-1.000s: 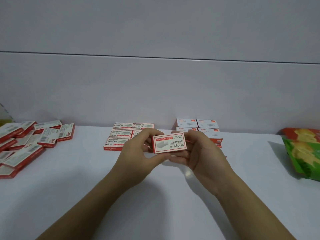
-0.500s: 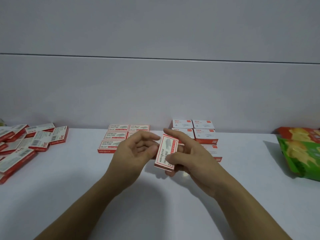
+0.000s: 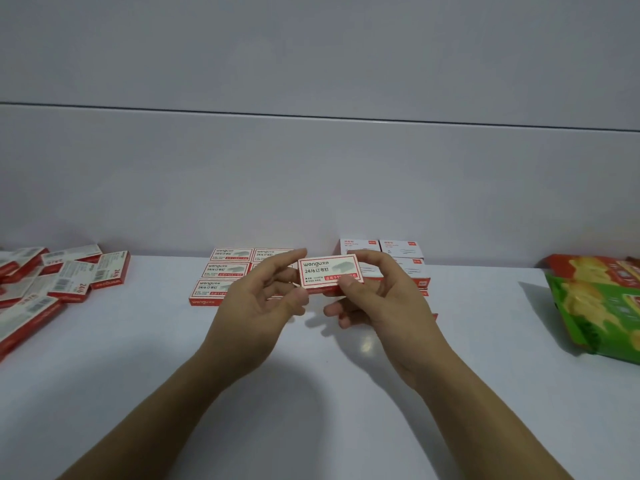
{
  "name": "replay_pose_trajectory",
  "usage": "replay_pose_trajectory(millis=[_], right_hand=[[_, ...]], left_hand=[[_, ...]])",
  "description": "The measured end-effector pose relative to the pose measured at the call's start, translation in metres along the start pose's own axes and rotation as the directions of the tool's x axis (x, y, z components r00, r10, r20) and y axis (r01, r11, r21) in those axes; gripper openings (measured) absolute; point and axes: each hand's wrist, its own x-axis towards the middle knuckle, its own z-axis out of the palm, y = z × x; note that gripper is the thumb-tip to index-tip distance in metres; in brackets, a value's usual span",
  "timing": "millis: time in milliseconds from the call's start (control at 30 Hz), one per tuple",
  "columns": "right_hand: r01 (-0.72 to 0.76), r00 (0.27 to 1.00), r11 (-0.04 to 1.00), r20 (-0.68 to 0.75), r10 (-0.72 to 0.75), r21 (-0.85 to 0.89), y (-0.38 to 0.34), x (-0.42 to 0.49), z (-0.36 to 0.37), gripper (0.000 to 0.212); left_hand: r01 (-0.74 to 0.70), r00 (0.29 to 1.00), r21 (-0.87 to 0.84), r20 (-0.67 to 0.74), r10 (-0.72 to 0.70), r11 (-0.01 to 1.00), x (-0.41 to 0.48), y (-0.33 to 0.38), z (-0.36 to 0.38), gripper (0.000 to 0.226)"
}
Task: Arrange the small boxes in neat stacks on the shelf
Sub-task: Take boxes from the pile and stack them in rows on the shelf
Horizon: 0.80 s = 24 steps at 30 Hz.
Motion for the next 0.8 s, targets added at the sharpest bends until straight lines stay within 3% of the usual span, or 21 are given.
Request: replay_pose_trajectory(millis=[133, 300, 433, 633, 800], right_hand=[[0.052, 0.998, 0.991, -0.027, -0.056, -0.124, 0.003, 0.000, 0.002, 0.031], [0.091, 0.996, 0.935, 0.021, -0.089, -0.343, 0.005, -0.004, 0.007, 0.055], [0.135, 0.991, 0.901, 0.056, -0.123, -0.412, 0.012, -0.005, 0.012, 0.057], [0.160, 0.986, 0.875, 0.035, -0.162, -0.457, 0.017, -0.002, 0.018, 0.051], [0.158, 0.986, 0.839, 0.041, -0.161, -0.521, 0.011, 0.018, 0.037, 0.051]], left_hand=[[-0.037, 0.999, 0.160, 0.032, 0.032, 0.986, -0.001, -0.002, -0.002, 0.050], [-0.041, 0.999, 0.265, -0.007, 0.044, 0.963, -0.002, 0.003, -0.002, 0.058], [-0.035, 0.999, 0.378, -0.025, 0.048, 0.925, -0.001, 0.007, -0.010, 0.051], [-0.106, 0.989, 0.581, 0.143, 0.027, 0.807, 0.014, 0.017, -0.032, 0.043], [-0.160, 0.984, 0.678, 0.172, 0.057, 0.717, 0.041, 0.023, -0.057, 0.043]])
